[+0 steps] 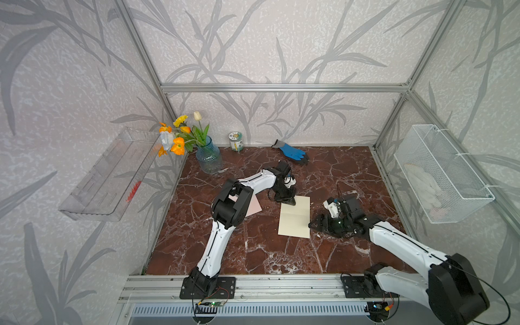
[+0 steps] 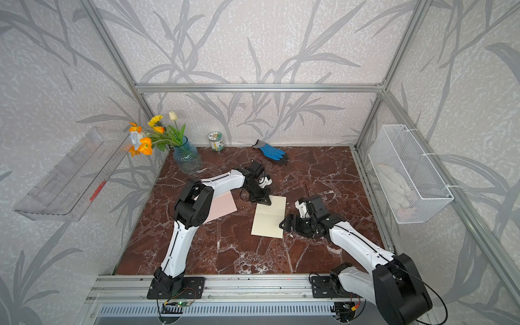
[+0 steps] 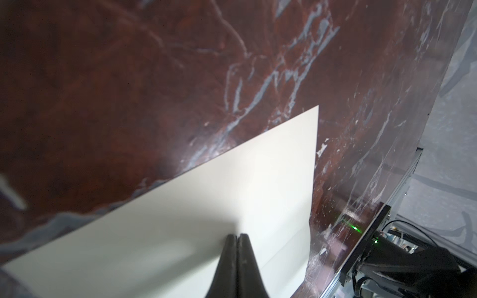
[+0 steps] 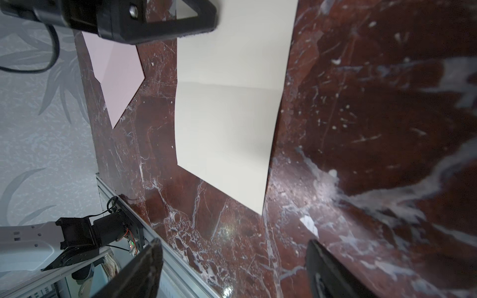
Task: Fold the letter paper in half and place it into the envelope
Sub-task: Fold the letter paper at the center of the board.
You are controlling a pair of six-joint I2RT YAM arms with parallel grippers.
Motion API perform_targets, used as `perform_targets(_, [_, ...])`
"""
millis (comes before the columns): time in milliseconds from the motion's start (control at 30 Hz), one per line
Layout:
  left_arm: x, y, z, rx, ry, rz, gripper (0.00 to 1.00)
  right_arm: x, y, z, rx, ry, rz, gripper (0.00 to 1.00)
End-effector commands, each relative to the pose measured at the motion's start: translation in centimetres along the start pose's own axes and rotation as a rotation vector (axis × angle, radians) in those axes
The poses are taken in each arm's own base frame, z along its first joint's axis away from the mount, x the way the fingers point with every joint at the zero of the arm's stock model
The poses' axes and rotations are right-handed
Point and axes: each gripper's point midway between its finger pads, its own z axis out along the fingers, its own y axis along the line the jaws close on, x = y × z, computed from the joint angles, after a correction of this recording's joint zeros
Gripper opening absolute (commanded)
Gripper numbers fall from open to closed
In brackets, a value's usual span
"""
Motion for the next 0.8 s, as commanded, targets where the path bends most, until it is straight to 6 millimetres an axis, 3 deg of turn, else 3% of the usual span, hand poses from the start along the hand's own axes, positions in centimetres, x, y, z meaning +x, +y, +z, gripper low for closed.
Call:
perform_targets(0, [0.6,6.9,1.9,-0.186,-0.025,-0.225,0.0,2.0,-2.7,-0.9,0.103,-0.008,0.146,0.87])
perform_targets(167, [-0.2,7.0,2.2,-0.187,-0.051,-0.29,0.0,1.6,-3.7,-0.2,0.075,-0.095,0.315,0.87])
perform_targets(500, [0.2,7.2,2.0,-0.209,-0.036,-0.314,0.0,1.7,-5.0,2.6,0.162,-0.215,0.45,0.87])
perform_targets(767, [0.5,7.2,1.3,-0.227,-0.025,-0.284,0.0,0.6,-3.9,5.2,0.211,-0.24,0.457,0.86])
